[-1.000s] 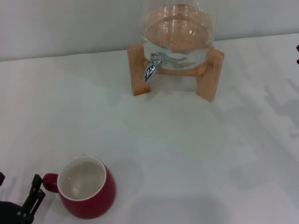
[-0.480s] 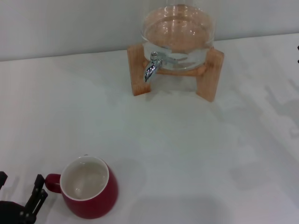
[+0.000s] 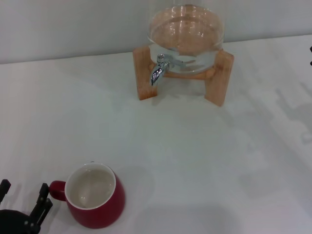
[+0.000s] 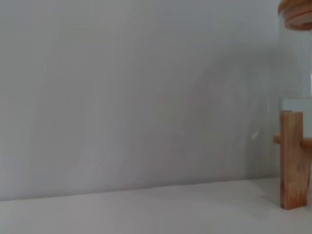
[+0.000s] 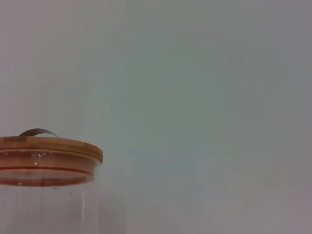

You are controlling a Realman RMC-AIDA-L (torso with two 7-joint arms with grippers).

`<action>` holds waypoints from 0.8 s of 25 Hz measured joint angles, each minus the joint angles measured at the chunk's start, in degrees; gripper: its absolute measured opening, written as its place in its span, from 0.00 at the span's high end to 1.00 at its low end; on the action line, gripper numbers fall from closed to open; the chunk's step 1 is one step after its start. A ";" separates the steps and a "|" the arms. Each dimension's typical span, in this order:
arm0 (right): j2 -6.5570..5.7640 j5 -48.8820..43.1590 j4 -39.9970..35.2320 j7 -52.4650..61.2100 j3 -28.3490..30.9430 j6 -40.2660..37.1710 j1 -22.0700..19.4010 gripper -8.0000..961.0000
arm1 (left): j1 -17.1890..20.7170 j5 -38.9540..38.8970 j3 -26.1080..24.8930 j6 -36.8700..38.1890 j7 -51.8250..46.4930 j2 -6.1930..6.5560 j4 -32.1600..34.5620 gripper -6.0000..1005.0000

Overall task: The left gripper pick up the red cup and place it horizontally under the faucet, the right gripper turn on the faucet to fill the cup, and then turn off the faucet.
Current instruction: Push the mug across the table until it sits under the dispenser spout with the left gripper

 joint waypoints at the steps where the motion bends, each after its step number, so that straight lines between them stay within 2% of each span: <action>1: 0.00 0.00 0.00 0.00 0.00 0.00 0.00 0.18 | 0.00 0.00 0.00 0.00 0.00 0.00 0.00 0.12; 20: 0.00 0.00 -0.49 -1.34 -0.01 0.00 0.16 0.18 | -0.03 -1.86 0.04 -0.26 2.47 0.20 0.08 0.12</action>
